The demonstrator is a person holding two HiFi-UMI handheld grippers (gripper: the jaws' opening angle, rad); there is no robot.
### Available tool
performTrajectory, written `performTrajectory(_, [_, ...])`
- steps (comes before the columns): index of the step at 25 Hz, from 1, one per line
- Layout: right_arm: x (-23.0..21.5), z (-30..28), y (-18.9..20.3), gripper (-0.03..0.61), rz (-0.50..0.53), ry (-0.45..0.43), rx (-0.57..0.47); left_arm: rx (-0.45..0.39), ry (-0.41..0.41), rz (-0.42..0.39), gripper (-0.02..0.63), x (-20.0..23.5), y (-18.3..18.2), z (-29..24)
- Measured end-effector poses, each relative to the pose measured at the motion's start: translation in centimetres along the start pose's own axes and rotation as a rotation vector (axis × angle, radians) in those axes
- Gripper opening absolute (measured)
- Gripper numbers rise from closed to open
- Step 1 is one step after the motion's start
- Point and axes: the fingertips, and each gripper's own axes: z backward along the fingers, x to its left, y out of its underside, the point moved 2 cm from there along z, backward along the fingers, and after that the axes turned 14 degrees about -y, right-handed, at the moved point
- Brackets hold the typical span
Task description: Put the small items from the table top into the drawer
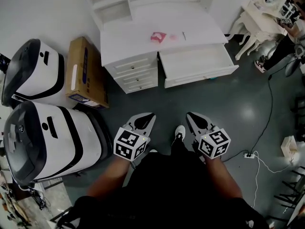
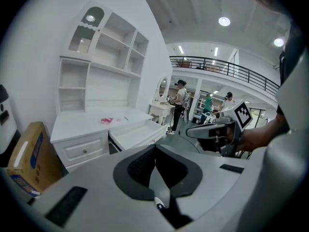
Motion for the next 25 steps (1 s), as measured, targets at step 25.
performTrajectory(25, [-17.8, -3.3, -8.9, 0.028, 0.005, -0.184, 0.052, 0.015, -0.209, 0.061, 0.011, 0.5, -10.2, -14.1])
